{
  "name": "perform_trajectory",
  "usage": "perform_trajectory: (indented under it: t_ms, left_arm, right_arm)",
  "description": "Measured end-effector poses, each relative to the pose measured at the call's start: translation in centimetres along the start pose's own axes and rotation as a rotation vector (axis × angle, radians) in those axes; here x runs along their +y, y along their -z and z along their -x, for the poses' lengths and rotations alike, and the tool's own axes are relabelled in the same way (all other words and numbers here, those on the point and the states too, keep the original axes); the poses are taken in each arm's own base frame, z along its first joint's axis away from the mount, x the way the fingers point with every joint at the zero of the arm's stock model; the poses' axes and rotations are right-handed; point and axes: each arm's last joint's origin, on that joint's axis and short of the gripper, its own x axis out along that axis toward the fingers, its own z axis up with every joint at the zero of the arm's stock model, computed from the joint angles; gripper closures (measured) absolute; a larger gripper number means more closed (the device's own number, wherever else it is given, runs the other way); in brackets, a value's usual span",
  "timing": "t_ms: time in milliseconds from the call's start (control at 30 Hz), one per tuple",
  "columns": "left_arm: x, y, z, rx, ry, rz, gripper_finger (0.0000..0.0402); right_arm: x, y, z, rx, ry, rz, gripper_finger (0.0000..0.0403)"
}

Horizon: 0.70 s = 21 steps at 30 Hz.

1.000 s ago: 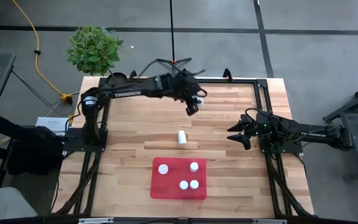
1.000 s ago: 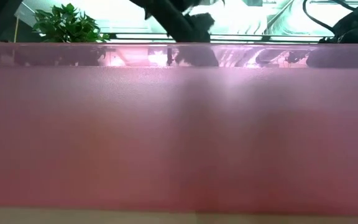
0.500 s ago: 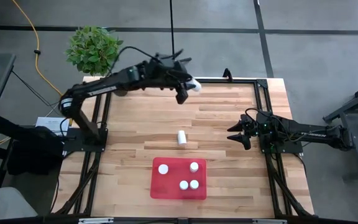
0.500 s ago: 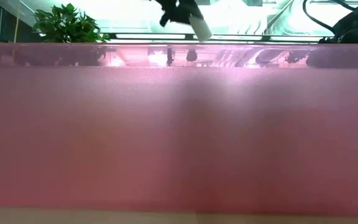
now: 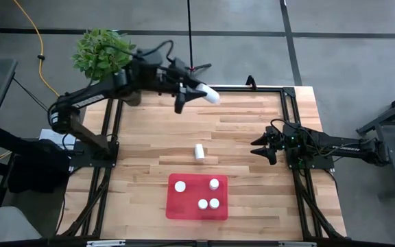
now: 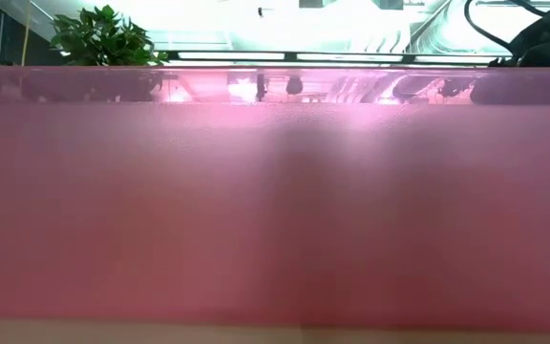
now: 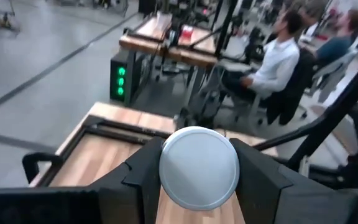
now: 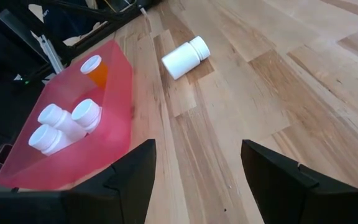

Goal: Pick and place pill bottles into a basket
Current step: Put the top white pill bottle into the red bin

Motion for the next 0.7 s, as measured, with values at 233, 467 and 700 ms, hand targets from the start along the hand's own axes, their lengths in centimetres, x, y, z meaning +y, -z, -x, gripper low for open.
perform_trajectory:
  t_ms: [233, 467, 700]
  left_arm:
    - [-1.4, -1.3, 3.2, -0.054, 0.129, 0.042, 0.0207]
    - [-2.7, -1.5, 4.4, -0.007, 0.350, 0.142, 0.0207]
    - [-4.6, -0.9, 4.3, 0.075, 0.502, 0.182, 0.0207]
  right_arm:
    - [0.0, 0.0, 0.0, 0.000, 0.000, -0.018, 0.0176]
    - [0.0, 0.0, 0.0, 0.000, 0.001, -0.051, 0.0176]
    - [0.0, 0.0, 0.0, -0.001, 0.000, -0.086, 0.0176]
